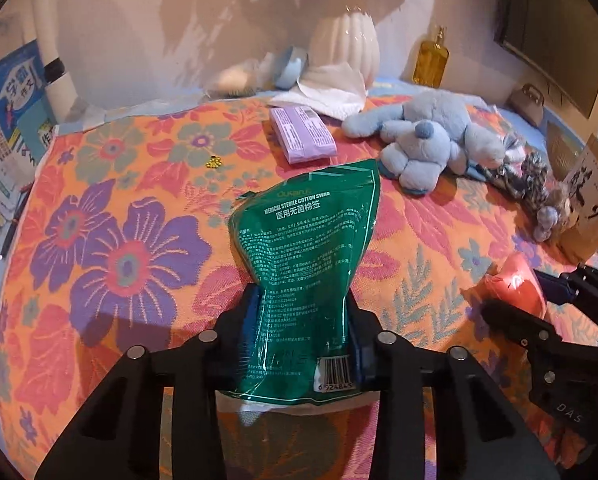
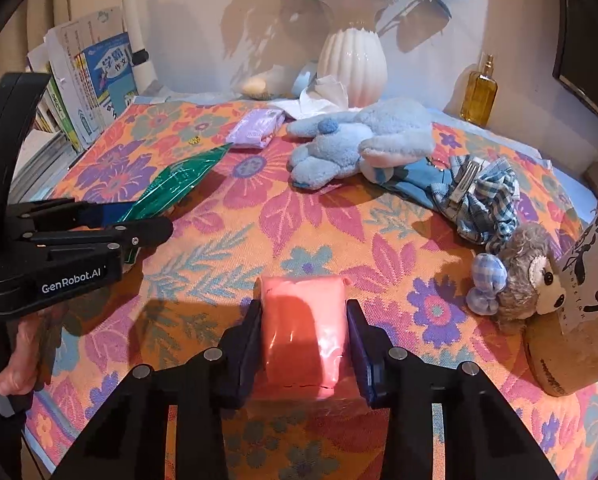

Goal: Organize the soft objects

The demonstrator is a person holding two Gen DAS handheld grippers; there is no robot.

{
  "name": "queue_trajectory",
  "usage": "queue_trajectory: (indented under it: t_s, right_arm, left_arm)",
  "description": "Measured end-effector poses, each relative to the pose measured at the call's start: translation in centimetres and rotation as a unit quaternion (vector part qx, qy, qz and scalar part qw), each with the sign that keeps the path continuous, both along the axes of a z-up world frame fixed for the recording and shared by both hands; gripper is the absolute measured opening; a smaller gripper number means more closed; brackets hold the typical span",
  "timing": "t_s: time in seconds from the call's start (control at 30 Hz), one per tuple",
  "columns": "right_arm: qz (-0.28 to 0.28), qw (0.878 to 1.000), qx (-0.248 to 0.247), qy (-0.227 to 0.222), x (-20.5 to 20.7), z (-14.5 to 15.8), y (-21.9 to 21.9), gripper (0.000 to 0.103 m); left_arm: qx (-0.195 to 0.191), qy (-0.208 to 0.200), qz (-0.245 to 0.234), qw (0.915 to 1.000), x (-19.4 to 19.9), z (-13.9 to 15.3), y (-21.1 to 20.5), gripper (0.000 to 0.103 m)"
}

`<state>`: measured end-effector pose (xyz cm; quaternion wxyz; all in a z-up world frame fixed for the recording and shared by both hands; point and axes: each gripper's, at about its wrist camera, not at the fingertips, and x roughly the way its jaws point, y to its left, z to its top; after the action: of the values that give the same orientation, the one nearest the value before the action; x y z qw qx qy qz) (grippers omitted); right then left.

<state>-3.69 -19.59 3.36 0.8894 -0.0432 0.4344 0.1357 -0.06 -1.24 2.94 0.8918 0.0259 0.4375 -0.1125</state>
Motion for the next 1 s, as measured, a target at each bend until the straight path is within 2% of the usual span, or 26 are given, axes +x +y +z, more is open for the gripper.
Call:
queue_trajectory:
  t_s: [0.1,0.33,0.53,0.67,0.73,0.83,1.0]
  right_arm:
    - [0.0,1.0,0.003,-0.009,-0.2,0.3,-0.1,0.039]
    - [-0.015,0.999,0.018,-0.027,-0.8,1.0,-0.9,0.038]
    - [-0.044,0.998,-0.012,-0.041,-2.9,2.0,-1.8,0.038]
    - [-0.099,0.994,-0.036,-0.007,-3.8,2.5,-4.1,0.038]
    - [-0.121,0.992,-0.027,0.014,-4.4,2.9,-5.8,0.038]
    - [-0.142,0.99,0.005,0.026,-6.0,3.8,-8.4,0.038]
    - [-0.196,0.98,-0.017,0.028,-8.3,5.0,-12.1,0.038]
  left_arm:
    - [-0.028,0.0,0.0,0.9996,-0.3,0.6,0.3,0.032]
    - [-0.046,-0.015,-0.008,0.9988,-1.5,2.3,-0.3,0.032]
    - [-0.061,-0.036,-0.06,0.9956,-3.8,4.1,-2.8,0.032]
    - [-0.052,-0.041,-0.09,0.9937,-5.4,4.7,-5.8,0.032]
    - [-0.047,-0.049,-0.102,0.9924,-6.3,5.2,-6.9,0.032]
    - [-0.047,-0.062,-0.124,0.9892,-7.6,6.1,-8.7,0.032]
    - [-0.04,-0.081,-0.152,0.9843,-9.2,7.4,-11.6,0.032]
